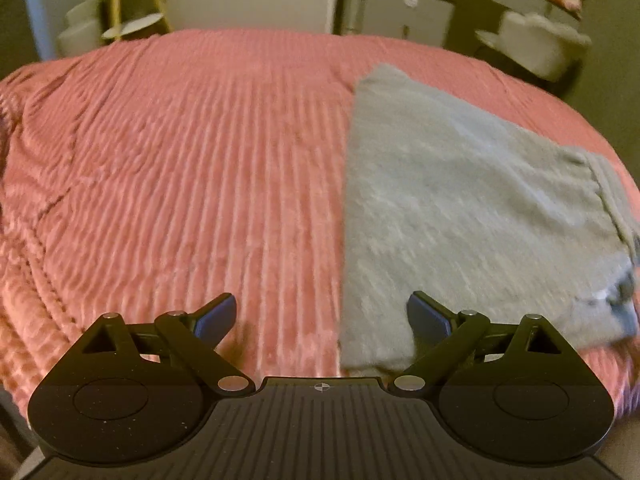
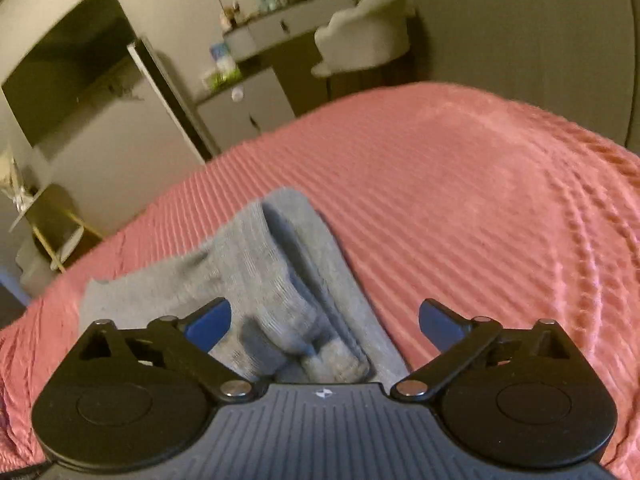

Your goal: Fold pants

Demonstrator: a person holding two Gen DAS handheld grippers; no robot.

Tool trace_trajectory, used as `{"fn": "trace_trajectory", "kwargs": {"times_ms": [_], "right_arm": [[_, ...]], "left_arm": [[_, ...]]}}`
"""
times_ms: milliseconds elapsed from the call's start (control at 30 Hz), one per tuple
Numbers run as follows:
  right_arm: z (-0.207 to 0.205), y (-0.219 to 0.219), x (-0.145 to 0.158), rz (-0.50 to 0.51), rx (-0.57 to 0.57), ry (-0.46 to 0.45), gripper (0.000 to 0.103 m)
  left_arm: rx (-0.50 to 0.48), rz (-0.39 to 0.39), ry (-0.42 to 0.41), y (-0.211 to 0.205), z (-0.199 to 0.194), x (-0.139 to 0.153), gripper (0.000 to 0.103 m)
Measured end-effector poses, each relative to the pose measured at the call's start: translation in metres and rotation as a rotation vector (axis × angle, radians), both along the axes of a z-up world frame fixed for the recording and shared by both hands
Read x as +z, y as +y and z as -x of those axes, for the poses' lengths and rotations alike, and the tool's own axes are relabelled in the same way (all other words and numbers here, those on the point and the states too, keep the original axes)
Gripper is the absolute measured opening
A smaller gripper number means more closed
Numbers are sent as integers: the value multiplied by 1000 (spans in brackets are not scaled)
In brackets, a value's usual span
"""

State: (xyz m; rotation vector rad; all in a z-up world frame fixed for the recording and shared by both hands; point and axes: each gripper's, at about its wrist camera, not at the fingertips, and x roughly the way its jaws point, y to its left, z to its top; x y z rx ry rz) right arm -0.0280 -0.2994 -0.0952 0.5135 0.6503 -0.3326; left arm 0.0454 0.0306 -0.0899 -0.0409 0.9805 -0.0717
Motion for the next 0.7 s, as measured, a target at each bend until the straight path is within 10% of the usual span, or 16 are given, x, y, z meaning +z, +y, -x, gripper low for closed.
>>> {"fn": "trace_trajectory", "kwargs": {"times_ms": [233, 467, 700], "right_arm": [[-5, -10, -17, -119, 21, 22, 100], [-12, -14, -30, -178, 21, 36, 100], [-15, -7, -30, -137, 31, 64, 100]], "left_arm": [[-111, -70, 1, -35, 6, -9, 97], [-208, 45, 52, -35, 9, -12, 97], [-159, -68, 115, -41, -2, -25, 98]]}}
